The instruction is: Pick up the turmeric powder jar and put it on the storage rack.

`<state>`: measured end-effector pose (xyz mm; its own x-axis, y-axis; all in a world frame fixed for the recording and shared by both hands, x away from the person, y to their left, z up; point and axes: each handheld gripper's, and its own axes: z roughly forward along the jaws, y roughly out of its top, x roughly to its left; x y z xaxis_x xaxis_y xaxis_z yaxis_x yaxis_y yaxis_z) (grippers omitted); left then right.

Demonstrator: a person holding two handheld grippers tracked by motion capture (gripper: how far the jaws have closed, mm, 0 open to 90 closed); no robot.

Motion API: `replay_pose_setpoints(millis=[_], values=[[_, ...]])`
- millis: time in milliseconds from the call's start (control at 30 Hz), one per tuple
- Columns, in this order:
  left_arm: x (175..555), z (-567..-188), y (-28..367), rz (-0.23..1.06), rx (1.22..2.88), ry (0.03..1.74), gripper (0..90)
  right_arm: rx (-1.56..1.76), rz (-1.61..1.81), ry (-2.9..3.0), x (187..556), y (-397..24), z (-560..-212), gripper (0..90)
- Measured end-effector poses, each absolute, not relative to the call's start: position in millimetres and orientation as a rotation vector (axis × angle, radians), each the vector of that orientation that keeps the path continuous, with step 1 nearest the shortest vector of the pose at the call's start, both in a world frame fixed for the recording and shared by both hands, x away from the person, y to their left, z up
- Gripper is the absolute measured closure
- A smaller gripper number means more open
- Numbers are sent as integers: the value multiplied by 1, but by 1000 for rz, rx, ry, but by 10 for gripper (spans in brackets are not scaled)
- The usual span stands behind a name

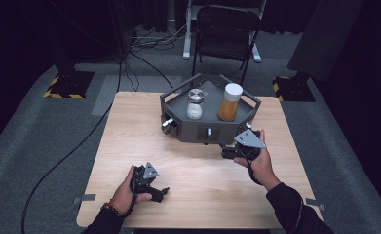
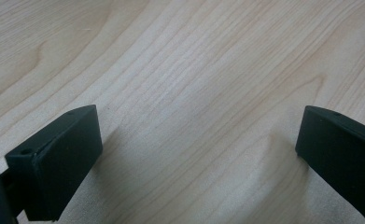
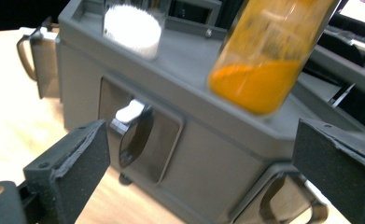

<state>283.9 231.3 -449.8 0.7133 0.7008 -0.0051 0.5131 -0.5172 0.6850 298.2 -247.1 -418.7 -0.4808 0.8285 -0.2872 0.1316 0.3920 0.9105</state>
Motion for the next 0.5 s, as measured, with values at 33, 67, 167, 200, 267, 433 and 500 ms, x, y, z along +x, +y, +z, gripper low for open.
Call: replay_pose_setpoints(millis=[33,67,167,200,267,433,500], values=[[284,-450,231,357,2237,918,0,831,1129,1877,298,-248,-421,38],[284,-450,231,357,2236,918,0,831,1125,1881,297,-249,-422,38],[284,-450,231,358,2237,917,0,838,1124,1883,294,-251,-428,38],[284,-450,231,357,2235,918,0,841,1123,1884,294,-252,-429,38],[284,-450,231,357,2235,919,0,841,1119,1889,293,-254,-431,38],[284,-450,231,357,2236,919,0,818,1104,1910,287,-259,-436,31],[284,-450,231,357,2236,919,0,813,1097,1920,285,-260,-437,31]])
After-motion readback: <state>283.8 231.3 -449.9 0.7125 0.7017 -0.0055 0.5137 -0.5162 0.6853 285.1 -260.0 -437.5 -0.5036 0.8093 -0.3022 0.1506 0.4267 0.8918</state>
